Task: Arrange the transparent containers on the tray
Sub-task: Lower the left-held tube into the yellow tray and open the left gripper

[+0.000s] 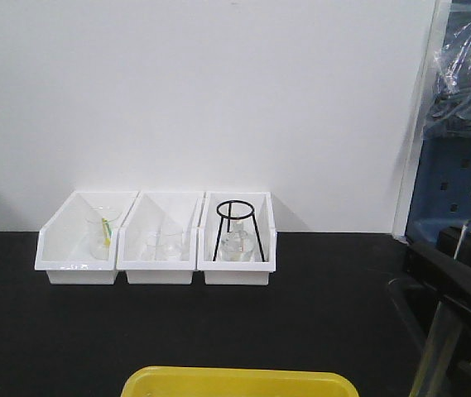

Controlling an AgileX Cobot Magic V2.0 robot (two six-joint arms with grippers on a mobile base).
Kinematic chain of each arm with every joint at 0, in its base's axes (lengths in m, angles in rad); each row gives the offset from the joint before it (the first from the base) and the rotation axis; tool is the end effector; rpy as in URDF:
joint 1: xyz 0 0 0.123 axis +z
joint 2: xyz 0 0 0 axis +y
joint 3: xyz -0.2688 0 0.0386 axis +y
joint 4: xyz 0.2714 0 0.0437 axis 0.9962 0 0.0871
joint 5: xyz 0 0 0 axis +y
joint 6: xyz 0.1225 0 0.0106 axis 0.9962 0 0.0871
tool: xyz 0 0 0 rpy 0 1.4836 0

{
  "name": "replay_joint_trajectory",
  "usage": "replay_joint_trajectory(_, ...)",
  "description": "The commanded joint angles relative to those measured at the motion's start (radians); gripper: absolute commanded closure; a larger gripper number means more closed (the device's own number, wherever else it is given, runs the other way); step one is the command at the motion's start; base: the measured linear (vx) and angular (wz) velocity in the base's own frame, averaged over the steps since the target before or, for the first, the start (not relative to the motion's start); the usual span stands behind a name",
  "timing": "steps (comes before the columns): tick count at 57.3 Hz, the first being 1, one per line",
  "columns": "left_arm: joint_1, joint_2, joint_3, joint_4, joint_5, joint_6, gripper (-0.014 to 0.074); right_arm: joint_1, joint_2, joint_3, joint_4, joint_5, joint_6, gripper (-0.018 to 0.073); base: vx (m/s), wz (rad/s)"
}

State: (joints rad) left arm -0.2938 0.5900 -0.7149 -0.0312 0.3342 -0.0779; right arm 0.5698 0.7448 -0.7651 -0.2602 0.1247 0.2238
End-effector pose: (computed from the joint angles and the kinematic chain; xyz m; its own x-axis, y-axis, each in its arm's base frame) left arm 0.1757 -0.0545 0.3667 -0.1478 -0.0672 -0.9867 0.2851 0.9524 -0.1076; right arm 0.1890 0.1164 0.3811 0.0067 -0.0366 -0.9993 -0.5123 0.8581 -0.0349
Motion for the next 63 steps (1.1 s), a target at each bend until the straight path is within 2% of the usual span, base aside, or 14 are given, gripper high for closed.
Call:
replay_joint_trajectory(1, -0.006, 0.005, -0.028, -0.032, -0.060, -0.021, 0.0603, -0.001, -0.004, -0.033, 0.000, -0.082, 0.007, 0.0571, 0.00, 0.00)
replay_joint_trajectory(14, -0.006, 0.161, -0.107, -0.168, 0.133, -0.015, 0.0603, -0.001, -0.004, -0.033, 0.013, -0.082, 0.012, 0.0571, 0.00, 0.00)
replay_joint_trajectory(30, -0.006, 0.639, -0.382, -0.364, 0.330, 0.078, 0.0600, -0.001, -0.004, -0.033, 0.049, -0.075, 0.012, 0.0571, 0.00, 0.00)
replay_joint_trajectory(40, -0.006, 0.876, -0.468, -0.476, 0.344, 0.096, 0.0600, -0.001, -0.004, -0.033, 0.046, -0.030, 0.012, 0.0571, 0.00, 0.00)
replay_joint_trajectory(48, -0.006, 1.030, -0.489, -0.566, 0.364, 0.160, 0.0600, -0.001, -0.004, -0.033, 0.046, -0.002, 0.012, 0.0571, 0.00, 0.00)
replay_joint_trajectory(52, -0.006, 1.079, -0.489, -0.582, 0.363, 0.194, 0.0600, -0.001, -0.004, -0.033, 0.046, -0.002, 0.012, 0.0571, 0.00, 0.00)
replay_joint_trajectory(63, -0.006, 1.158, -0.489, -0.580, 0.337, 0.205, 0.0596, -0.001, -0.004, -0.033, 0.046, -0.004, 0.012, 0.0571, 0.00, 0.00)
